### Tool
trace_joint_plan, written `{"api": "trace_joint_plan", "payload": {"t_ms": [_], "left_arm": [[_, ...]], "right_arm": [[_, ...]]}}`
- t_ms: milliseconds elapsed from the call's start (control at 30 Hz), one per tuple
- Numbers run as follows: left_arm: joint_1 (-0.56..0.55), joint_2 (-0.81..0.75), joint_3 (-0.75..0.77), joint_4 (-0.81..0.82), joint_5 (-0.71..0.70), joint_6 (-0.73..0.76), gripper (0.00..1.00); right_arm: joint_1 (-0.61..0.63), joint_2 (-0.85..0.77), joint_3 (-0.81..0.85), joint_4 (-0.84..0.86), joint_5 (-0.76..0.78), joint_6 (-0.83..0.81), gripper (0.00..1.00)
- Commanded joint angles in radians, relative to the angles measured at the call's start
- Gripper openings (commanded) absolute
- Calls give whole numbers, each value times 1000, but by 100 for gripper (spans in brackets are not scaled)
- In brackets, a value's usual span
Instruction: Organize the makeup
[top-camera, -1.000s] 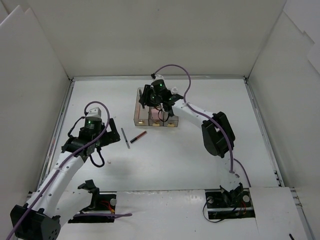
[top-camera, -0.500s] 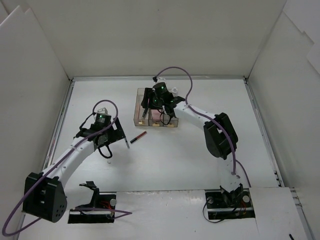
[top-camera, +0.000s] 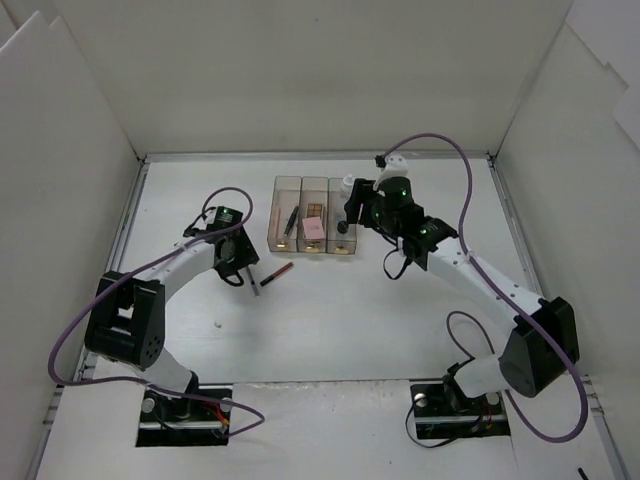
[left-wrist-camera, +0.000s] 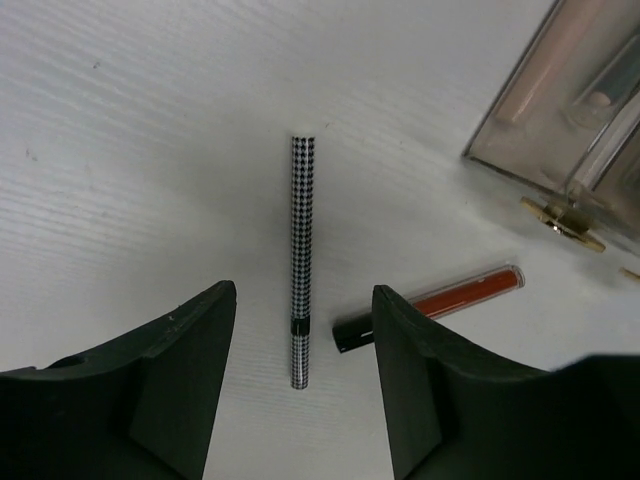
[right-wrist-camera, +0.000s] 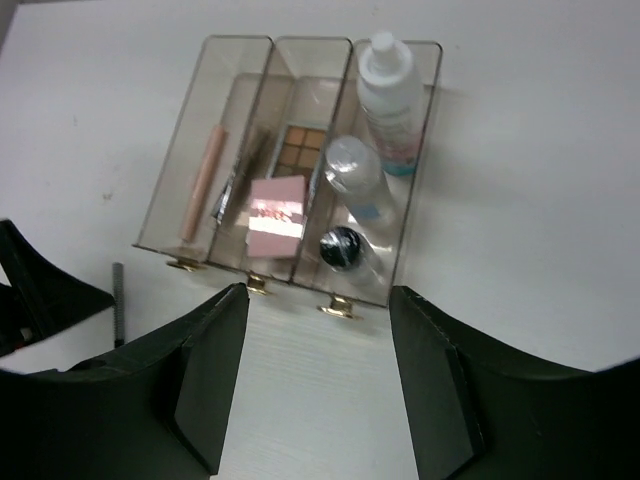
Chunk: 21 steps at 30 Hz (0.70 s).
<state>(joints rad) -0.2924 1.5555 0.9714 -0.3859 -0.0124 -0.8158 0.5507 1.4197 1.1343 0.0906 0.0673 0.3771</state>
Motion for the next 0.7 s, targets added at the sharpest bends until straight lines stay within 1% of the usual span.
{"api": "trace_joint_plan", "payload": {"t_ms": [0,67,167,267,300,367,400,500,600,667], "left_arm": [[-1,72,104,-4,-26,-29,51],[-1,106,130,-24,-26,-29,49],[-1,161,164,-50,-18,-34,45],[-1,207,188,-85,-20,-43,34],[-1,213,188,-87,-23,-46,28],[-1,221,187,-96,-29,-46,23],[-1,227,187,-100,-31,-45,15],[-1,232,182,-113,-31,-39,0],[-1,189,187,-126,-44,-14,0],[-1,131,222,-156,-83,33,0]], "right_arm": [[-9,-86,-82,-2,57,-23,56],[-20,-120,-111,-5,72,-12,56],[-38,-166,-151,-3,78,-1,57],[-49,-192,-176,-6,81,5,56],[-55,-203,-185,-5,83,6,57],[-61,-211,-191,-5,85,8,57],[-61,-218,-199,-6,88,9,57],[-71,-231,-212,-6,88,16,57],[-75,-235,-220,-6,89,19,56],[-78,-243,-226,-6,89,20,57]]}}
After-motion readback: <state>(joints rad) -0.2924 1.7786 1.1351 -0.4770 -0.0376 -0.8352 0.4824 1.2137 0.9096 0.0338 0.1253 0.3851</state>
